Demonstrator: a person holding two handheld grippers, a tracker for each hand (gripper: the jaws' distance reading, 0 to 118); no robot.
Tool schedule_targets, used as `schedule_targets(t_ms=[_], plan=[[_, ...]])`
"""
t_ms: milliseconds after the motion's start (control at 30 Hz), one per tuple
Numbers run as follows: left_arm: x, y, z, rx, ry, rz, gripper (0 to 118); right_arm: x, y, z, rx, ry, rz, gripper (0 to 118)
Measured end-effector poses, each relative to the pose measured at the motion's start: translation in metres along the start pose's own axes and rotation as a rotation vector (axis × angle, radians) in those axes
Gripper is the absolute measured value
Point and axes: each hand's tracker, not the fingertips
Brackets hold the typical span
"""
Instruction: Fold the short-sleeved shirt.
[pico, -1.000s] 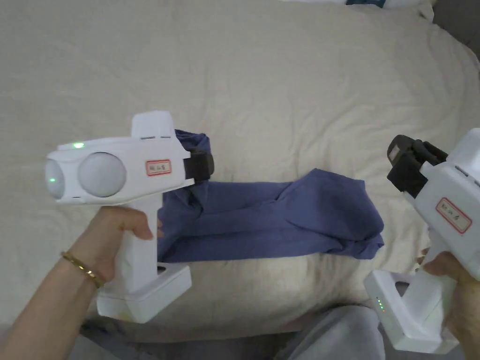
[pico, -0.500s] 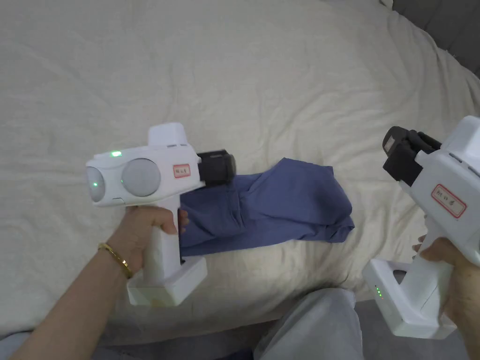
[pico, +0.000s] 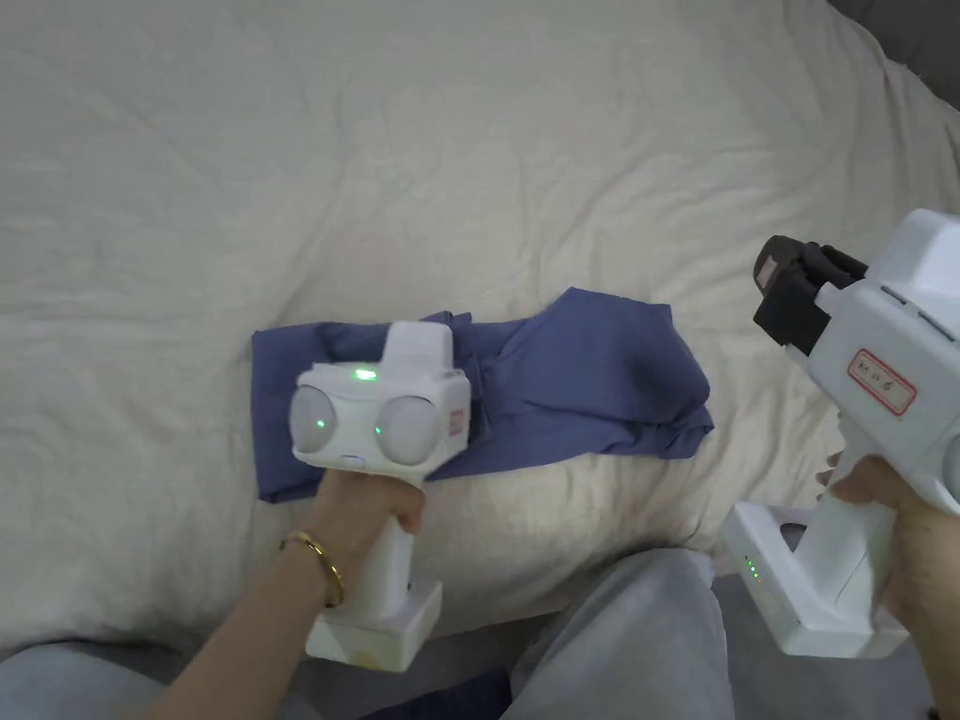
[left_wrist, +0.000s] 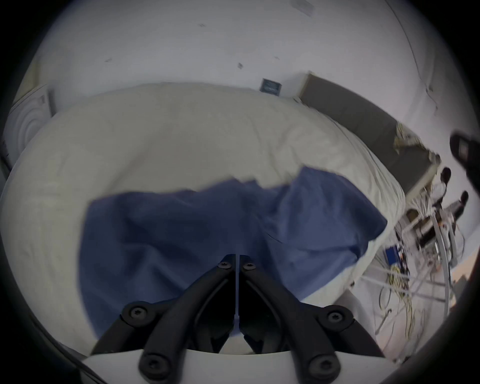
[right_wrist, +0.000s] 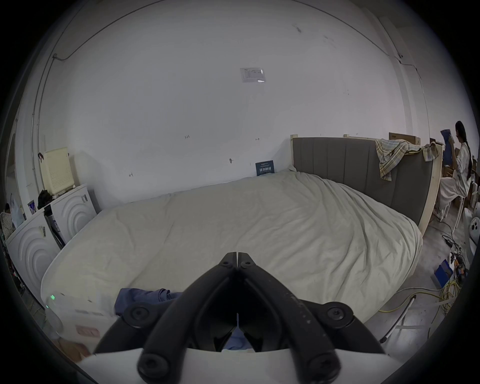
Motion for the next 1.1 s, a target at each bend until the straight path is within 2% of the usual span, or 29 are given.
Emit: schedule_targets(t_ms=[67,167,200,267,333,367,500,533,600,667,833,967,1100], plan=[[0.011,-0.010,-0.014,-0.079,-0.008,0.027,2,0.002,0.000,0.002,0.001,-0.014,0.011,2],[0.022,-0.014,-0.013,-0.034,0.050,-0.026,2,0.007,0.002,0.006,0.008,-0.019,-0.005,2],[0.023,-0.007,-0.009,-0.065,0.023,-0.058,2,0.007,0.002,0.006,0.010,-0.026,-0.001,2],[0.020,0.006,0.006,-0.053,-0.105,-0.028,2,0.007,0.003,0.006,0.013,-0.033,0.013,2],[0.012,0.024,0.034,0.087,-0.148,0.042,4,0.008,0.005,0.006,0.015,-0.035,0.003,2],[0.004,0.033,0.048,0.151,-0.156,0.062,12,0.009,0.006,0.006,0.015,-0.032,-0.010,2],[-0.047,0.063,0.089,0.255,-0.192,0.158,108,0.007,0.009,0.006,0.020,-0.034,0.001,2],[-0.063,0.067,0.098,0.272,-0.185,0.183,118,0.007,0.010,0.006,0.019,-0.033,0.004,2],[-0.096,0.071,0.113,0.326,-0.193,0.210,118,0.005,0.011,0.004,0.015,-0.036,0.014,2],[-0.133,0.071,0.119,0.293,-0.153,0.278,118,0.002,0.011,0.001,0.004,-0.043,0.022,2],[-0.212,0.040,0.114,0.219,-0.214,0.517,118,-0.002,0.010,-0.003,-0.009,-0.028,0.011,2],[-0.240,0.002,0.097,0.089,-0.322,0.626,109,-0.007,0.008,-0.010,-0.034,-0.014,0.015,2],[-0.241,-0.024,0.072,0.041,-0.366,0.654,108,-0.012,0.007,-0.017,-0.054,-0.005,0.015,2]])
